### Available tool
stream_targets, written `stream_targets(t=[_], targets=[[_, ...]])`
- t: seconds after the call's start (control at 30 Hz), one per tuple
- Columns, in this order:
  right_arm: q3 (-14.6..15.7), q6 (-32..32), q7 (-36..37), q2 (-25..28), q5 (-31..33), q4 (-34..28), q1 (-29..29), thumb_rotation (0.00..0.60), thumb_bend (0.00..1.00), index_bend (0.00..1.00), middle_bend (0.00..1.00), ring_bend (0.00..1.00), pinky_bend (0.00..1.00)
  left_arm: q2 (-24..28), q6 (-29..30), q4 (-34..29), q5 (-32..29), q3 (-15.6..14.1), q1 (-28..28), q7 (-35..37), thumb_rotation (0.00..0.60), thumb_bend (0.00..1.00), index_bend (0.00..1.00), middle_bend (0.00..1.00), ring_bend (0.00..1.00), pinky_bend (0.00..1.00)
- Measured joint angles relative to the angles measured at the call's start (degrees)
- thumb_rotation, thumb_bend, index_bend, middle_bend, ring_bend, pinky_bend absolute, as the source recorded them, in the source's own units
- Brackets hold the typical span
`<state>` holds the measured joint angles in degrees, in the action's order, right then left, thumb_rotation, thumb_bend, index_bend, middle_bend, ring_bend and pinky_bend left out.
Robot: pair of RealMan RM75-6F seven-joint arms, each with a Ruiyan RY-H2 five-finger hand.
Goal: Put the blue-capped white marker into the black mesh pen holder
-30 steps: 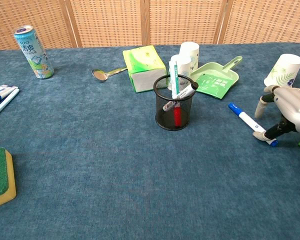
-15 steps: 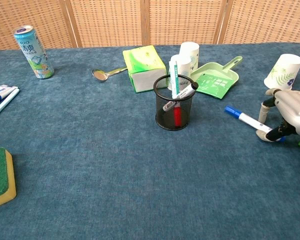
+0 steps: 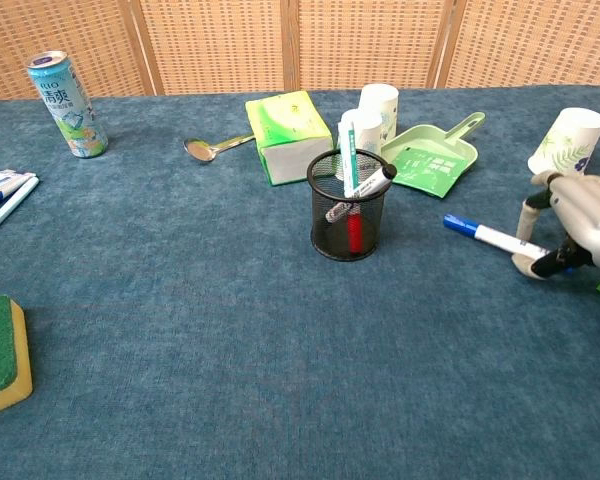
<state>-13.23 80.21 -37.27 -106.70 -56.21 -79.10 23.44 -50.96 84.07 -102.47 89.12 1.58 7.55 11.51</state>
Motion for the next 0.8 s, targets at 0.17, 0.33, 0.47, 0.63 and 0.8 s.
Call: stream_targets(t=[0.17, 0.33, 0.47, 0.63, 0.8], targets=[[0.25, 1.77, 0.67, 1.49, -2.41, -2.06, -0.68, 0.6, 0.44, 0.56, 0.0, 0.0, 0.0, 0.02, 0.19, -0.03, 0.14, -0.01, -0.13, 0.12, 0.6, 0.03, 0.09, 0.0, 0.0, 0.06], [0.93, 3.3, 0.55, 3.19, -5.14, -4.1, -1.19, 0.6, 0.43, 0.56, 0.0, 0.0, 0.0, 0.12, 0.48, 0.0, 0.23, 0.04, -0.27, 0.47, 0.6, 0.03, 0.09, 0.0, 0.0, 0.06], [1.85, 5.41, -0.48, 5.52, -9.37, -6.65, -1.4, 0.6, 0.42, 0.57, 0.0, 0.0, 0.0, 0.25, 0.71, 0.15, 0.35, 0.07, -0.39, 1.03, 0.6, 0.03, 0.1, 0.0, 0.0, 0.06], [2.62, 8.54, -3.88, 9.17, -15.49, -11.96, -1.29, 0.6, 0.42, 0.56, 0.0, 0.0, 0.0, 0.53, 1.01, 0.47, 0.67, 0.1, -0.5, 1.96, 0.6, 0.03, 0.09, 0.0, 0.0, 0.07], [2.68, 9.9, -11.14, 12.66, -20.21, -18.64, -0.29, 0.6, 0.42, 0.56, 0.0, 0.0, 0.0, 0.81, 1.22, 0.75, 1.08, -0.01, -0.6, 2.83, 0.6, 0.03, 0.1, 0.0, 0.0, 0.07]])
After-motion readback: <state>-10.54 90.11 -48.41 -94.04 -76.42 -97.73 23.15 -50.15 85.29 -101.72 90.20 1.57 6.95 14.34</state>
